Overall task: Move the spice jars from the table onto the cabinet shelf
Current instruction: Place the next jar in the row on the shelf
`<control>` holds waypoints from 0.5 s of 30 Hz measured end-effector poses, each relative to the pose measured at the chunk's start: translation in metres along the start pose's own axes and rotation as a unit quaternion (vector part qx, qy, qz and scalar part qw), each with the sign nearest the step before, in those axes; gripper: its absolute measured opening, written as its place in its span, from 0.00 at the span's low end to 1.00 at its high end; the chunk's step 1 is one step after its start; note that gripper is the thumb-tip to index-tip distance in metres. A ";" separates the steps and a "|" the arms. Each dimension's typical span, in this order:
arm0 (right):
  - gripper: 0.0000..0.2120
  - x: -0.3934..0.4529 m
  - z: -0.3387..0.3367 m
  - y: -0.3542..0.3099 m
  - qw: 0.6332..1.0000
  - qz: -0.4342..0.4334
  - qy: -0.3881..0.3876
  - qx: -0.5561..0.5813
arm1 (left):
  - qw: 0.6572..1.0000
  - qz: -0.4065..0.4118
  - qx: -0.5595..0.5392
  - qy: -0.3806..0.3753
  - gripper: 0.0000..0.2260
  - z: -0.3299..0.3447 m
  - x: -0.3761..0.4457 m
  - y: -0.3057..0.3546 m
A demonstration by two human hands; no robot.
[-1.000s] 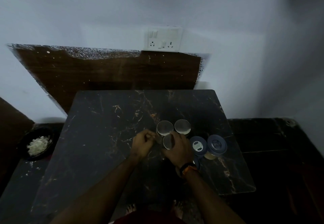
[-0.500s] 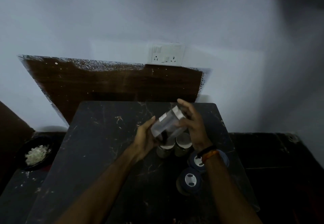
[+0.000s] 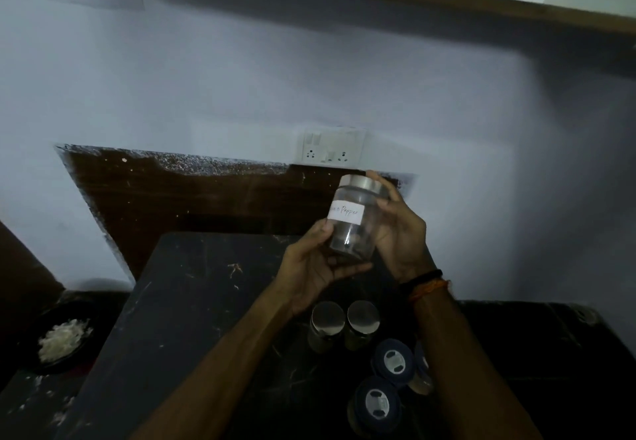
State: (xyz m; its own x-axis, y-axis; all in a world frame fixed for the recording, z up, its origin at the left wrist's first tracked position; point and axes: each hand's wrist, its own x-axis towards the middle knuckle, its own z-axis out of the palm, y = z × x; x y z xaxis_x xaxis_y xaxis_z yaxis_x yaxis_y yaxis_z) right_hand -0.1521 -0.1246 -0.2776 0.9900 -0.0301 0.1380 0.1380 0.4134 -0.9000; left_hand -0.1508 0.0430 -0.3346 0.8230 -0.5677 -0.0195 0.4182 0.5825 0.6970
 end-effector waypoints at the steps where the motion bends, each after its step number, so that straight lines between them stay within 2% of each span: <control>1: 0.28 0.006 0.002 -0.004 1.000 -0.003 0.006 0.001 | 0.999 0.023 0.024 0.003 0.21 0.004 0.004 0.005; 7: 0.22 0.029 0.015 -0.026 0.999 -0.016 0.015 -0.035 | 0.990 0.107 0.084 0.037 0.27 0.027 0.020 0.030; 15: 0.23 0.055 0.045 -0.070 0.996 -0.074 0.005 -0.043 | 0.979 0.168 0.114 0.015 0.27 0.057 0.042 0.075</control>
State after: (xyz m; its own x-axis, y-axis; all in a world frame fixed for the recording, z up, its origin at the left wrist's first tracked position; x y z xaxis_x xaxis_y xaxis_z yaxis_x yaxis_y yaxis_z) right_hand -0.1087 -0.1140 -0.1885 0.9590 -0.0932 0.2677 0.2834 0.3253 -0.9021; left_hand -0.1067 0.0299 -0.2424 0.9122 -0.3459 0.2196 0.0275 0.5866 0.8094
